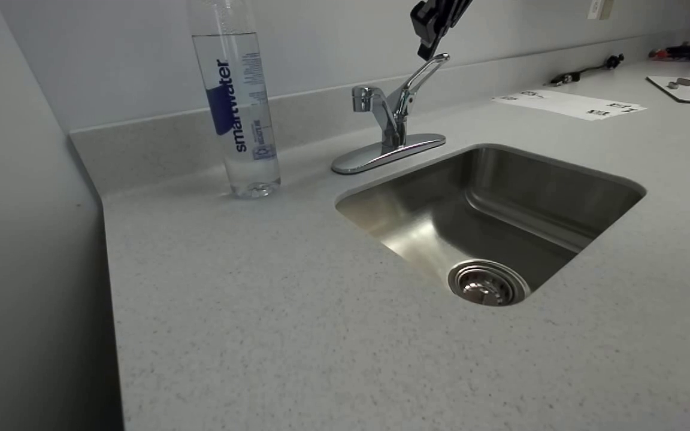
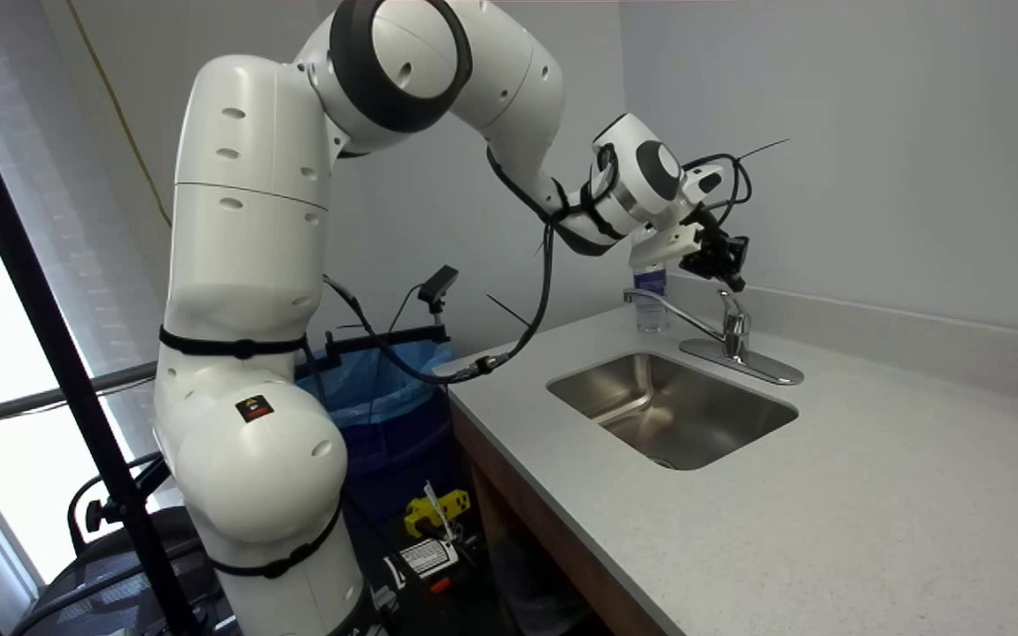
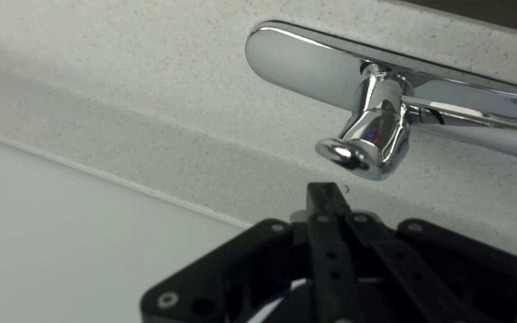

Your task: Turn the tap nozzle to the left then move the tap handle up and down

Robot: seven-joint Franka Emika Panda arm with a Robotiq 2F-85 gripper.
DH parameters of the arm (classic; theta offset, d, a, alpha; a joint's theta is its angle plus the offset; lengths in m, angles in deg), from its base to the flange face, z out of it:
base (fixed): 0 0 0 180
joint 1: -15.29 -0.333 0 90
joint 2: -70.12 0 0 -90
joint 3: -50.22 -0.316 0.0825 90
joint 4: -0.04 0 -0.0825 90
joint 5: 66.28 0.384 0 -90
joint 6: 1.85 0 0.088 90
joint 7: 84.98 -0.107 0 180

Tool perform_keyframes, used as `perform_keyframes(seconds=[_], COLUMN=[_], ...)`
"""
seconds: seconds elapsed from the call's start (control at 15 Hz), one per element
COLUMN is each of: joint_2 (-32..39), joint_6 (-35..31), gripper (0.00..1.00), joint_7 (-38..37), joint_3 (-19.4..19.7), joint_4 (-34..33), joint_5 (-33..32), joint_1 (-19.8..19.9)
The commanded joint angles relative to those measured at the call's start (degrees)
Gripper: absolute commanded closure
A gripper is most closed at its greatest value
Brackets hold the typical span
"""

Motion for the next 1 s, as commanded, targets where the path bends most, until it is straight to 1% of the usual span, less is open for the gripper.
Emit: perform_keyframes(seconds=[0.0, 0.4, 0.93], joint_2=[-1.15, -2.85, -5.14], joint_6=[2.35, 4.0, 4.75], gripper=[1.0, 1.0, 1.0], joint_7=[2.83, 5.41, 7.49], joint_3=[-1.19, -2.36, -3.74], joint_4=[1.43, 4.87, 9.14], joint_5=[2.27, 3.59, 2.88], joint_1=[0.69, 0.43, 0.13])
